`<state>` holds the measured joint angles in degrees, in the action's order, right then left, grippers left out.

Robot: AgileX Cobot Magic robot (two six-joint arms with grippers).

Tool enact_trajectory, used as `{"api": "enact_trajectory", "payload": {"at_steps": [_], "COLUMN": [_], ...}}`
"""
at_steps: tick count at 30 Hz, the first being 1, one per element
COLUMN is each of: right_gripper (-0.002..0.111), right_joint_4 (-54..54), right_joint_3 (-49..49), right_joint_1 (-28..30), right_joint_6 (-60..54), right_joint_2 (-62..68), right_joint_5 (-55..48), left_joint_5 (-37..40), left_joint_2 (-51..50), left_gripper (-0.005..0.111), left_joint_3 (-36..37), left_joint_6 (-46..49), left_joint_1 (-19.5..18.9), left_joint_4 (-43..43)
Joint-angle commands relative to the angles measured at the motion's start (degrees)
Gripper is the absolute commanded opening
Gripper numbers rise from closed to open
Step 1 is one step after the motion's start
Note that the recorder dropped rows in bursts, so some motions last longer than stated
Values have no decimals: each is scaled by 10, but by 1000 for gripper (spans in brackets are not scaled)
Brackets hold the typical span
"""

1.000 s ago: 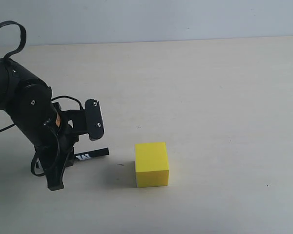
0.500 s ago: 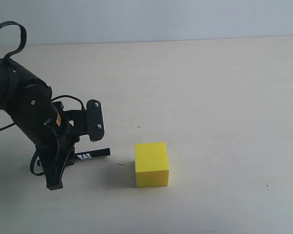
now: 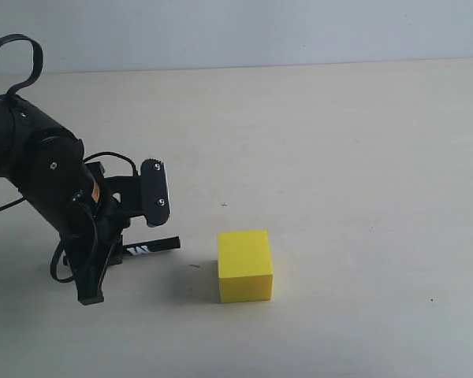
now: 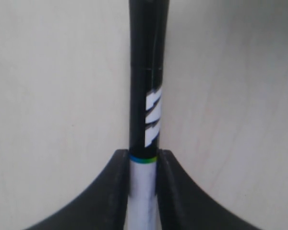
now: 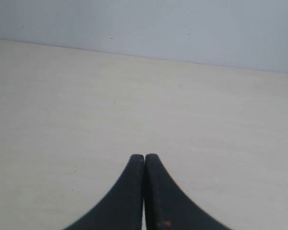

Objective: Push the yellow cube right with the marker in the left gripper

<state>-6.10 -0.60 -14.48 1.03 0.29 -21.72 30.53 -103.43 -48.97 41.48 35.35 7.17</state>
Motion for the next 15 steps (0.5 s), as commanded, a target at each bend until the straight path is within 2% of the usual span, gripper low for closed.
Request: {"api": "enact_trajectory", "payload": {"at_steps": [1, 11, 15], "right_gripper": [0, 0, 0], "right_joint_4": [0, -1, -1], "right_joint_3": [1, 1, 1], "right_joint_1": [3, 3, 3], "right_joint_6": [-5, -6, -6], "right_joint_2": [-3, -3, -3], "right_joint_5": [7, 7, 7], "left_joint_5": [-9, 1, 1], "left_joint_2": [1, 1, 1], "left_gripper": [0, 0, 0], "left_joint_3": [1, 1, 1], "left_joint_6": [0, 26, 30], "left_joint_1": [0, 1, 15], "left_joint_4": [-7, -14, -14]}}
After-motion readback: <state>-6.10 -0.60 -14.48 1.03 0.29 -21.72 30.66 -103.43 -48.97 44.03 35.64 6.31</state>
